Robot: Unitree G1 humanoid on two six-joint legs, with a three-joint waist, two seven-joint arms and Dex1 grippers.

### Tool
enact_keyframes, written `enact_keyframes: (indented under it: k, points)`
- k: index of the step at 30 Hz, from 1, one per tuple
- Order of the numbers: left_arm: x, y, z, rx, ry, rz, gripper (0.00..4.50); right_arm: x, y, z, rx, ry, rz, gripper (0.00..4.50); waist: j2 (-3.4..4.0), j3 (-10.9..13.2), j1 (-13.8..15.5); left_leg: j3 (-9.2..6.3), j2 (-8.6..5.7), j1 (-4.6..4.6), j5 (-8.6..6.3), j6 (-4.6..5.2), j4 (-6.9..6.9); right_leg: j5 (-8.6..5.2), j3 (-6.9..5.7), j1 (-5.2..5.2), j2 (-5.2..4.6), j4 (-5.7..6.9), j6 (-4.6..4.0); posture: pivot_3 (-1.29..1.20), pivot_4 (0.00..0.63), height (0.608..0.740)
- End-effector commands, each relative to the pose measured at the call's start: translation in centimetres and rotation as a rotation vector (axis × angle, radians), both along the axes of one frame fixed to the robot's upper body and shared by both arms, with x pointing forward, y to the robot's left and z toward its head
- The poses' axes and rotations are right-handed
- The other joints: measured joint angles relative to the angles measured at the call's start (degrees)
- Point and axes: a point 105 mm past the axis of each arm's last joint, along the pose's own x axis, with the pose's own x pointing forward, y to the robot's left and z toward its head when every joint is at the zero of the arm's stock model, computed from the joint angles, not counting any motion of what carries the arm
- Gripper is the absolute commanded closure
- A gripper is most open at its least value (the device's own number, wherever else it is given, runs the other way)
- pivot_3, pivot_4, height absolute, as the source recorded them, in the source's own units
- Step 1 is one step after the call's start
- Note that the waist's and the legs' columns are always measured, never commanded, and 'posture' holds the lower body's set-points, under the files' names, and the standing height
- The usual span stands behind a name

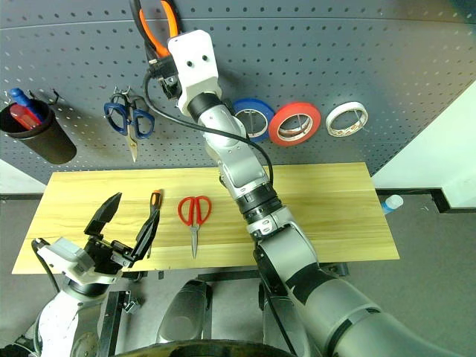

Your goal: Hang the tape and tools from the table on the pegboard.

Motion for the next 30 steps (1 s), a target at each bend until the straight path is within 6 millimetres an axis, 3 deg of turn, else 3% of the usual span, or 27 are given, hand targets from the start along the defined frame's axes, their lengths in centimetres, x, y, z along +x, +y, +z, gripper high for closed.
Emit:
enact_keyframes:
  k: [1, 23, 30]
  points:
    - [-0.3, 0.0, 0.6, 0.004, -0.026, 0.002, 0.00, -1.2, 1.9, 0.1, 0.041, 0.013, 0.046, 1.81, 0.00, 0.00, 0.00, 0.00, 0.00, 0.00, 0.00, 0.00, 0.00, 0.00, 0.00, 0.00, 0.00, 0.00, 0.00, 0.37, 0.172, 0.677]
    - [-0.4, -0.1, 0.6, 0.014, -0.019, -0.004, 0.00, -2.9, 4.2, -3.6, 0.014, 0.122, 0.099, 1.81, 0.07, 0.04, -0.10, 0.00, 0.00, -0.07, 0.00, 0.01, -0.04, -0.02, 0.00, -0.12, 0.01, -0.01, -0.01, 0.36, 0.181, 0.677]
    - [-0.3, -0.1, 0.6, 0.017, -0.020, -0.006, 0.00, -3.1, 4.6, -4.0, 0.012, 0.158, 0.127, 1.81, 0.08, 0.05, -0.24, 0.00, 0.01, -0.07, -0.01, 0.01, -0.09, -0.02, 0.01, -0.15, 0.02, -0.02, -0.01, 0.36, 0.181, 0.677]
